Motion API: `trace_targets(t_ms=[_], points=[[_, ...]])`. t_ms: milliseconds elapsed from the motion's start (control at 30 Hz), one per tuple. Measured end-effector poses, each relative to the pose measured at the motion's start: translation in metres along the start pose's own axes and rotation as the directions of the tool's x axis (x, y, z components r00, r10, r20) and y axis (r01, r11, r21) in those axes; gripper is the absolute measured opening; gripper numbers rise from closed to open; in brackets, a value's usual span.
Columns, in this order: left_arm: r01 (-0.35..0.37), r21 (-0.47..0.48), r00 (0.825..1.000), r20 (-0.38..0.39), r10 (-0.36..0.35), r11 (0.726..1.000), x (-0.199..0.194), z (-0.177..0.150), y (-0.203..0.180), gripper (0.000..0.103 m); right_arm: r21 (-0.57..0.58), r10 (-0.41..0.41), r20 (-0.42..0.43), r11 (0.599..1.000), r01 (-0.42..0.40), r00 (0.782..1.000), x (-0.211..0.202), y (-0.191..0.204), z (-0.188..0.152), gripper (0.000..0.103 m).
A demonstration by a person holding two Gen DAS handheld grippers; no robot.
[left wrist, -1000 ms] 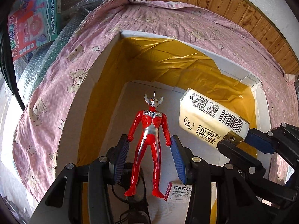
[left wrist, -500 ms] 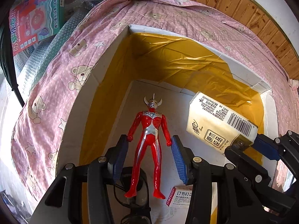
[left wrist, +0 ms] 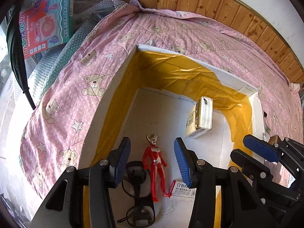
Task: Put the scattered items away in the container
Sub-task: 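Open the left tool to drop the red figure while the right tool drops the tissue box, then move both tools back toward the gold tin and remaining items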
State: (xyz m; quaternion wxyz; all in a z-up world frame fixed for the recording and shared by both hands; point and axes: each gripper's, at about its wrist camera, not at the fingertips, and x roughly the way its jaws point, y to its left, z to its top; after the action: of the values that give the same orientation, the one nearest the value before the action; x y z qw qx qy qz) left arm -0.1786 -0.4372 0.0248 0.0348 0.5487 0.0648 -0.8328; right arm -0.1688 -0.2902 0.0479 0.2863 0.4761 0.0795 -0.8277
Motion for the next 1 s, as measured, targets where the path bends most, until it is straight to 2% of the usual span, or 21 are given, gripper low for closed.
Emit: trace_targets(t_ms=[233,533,700,1000], points=[[0.017,-0.027,0.997,0.080,-0.015,0.999,-0.047,-0.019,0.006,0.049,0.127,0.110,0.091,0.984,-0.121,0.990,-0.039,-0.014,-0.038,0.027],[0.043,0.024,0.986,0.158,-0.046,0.999,-0.091,-0.067,-0.027,0.053,0.235,0.204,0.172,0.942,-0.242,0.964,-0.068,-0.017,-0.093,0.027],[0.042,0.063,0.983,0.178,-0.052,0.997,-0.105,-0.097,-0.052,0.053,0.276,0.207,0.211,0.925,-0.262,0.955,-0.085,-0.023,-0.124,0.028],[0.060,0.102,0.977,0.197,-0.079,0.993,-0.121,-0.143,-0.100,0.056,0.288,0.180,0.246,0.925,-0.249,0.952,-0.113,-0.040,-0.159,0.028]])
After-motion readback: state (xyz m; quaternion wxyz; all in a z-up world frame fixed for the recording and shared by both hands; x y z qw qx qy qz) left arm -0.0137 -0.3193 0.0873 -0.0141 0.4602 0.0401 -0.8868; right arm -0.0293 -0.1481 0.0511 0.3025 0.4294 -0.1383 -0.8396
